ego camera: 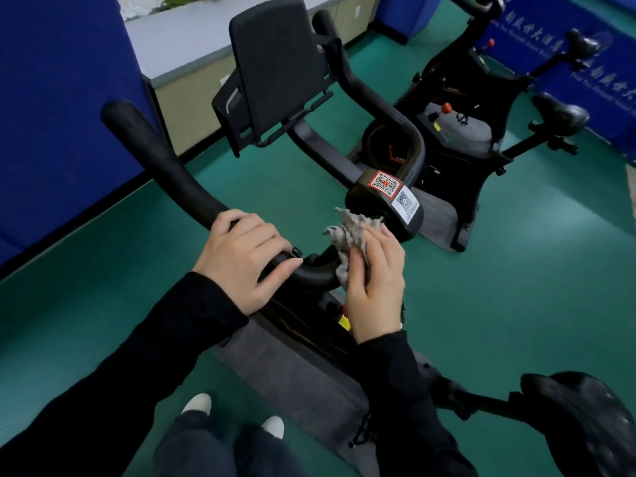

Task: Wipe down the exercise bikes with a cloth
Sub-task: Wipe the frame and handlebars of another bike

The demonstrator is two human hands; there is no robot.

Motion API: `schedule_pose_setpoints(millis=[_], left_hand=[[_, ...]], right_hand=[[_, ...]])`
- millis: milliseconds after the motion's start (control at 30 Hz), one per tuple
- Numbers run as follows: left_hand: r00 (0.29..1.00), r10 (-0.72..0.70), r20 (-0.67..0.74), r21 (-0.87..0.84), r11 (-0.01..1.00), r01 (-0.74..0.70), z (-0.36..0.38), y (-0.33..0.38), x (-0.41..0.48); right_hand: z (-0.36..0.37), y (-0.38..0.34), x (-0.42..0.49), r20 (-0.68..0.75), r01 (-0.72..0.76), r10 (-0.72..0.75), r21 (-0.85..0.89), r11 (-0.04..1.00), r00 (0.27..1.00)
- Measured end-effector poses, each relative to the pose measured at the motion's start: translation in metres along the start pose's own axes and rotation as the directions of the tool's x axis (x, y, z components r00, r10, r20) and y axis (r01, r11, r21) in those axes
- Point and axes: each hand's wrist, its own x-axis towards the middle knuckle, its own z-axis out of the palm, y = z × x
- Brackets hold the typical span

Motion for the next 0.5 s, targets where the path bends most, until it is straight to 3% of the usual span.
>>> schedule_pose_setpoints(millis=[100, 300, 367, 500], left_hand=[[1.0, -0.003, 0.004, 0.009, 1.0, 0.003, 0.0, 0.002, 0.001], [1.0, -0.019, 0.018, 0.011, 1.0, 0.019, -0.002, 0.002, 0.001], [1.0, -0.022, 0.019, 0.014, 1.0, 0.022, -0.001, 0.003, 0.001], [1.0, -0.014, 0.027, 0.006, 1.0, 0.014, -0.002, 0.002, 0.002]], right_hand=[[-0.013, 0.022, 0.018, 0.087, 0.14, -0.137, -0.026, 0.99, 0.987], [0.0, 0.025, 0.014, -0.067, 0.017, -0.01, 0.105, 0.994, 0.998], [0.002, 0.019, 0.002, -0.068, 0.04, -0.032, 0.122, 0.992, 0.997], [-0.013, 0.02, 0.025, 0.117, 0.178, -0.174, -0.021, 0.984, 0.978]])
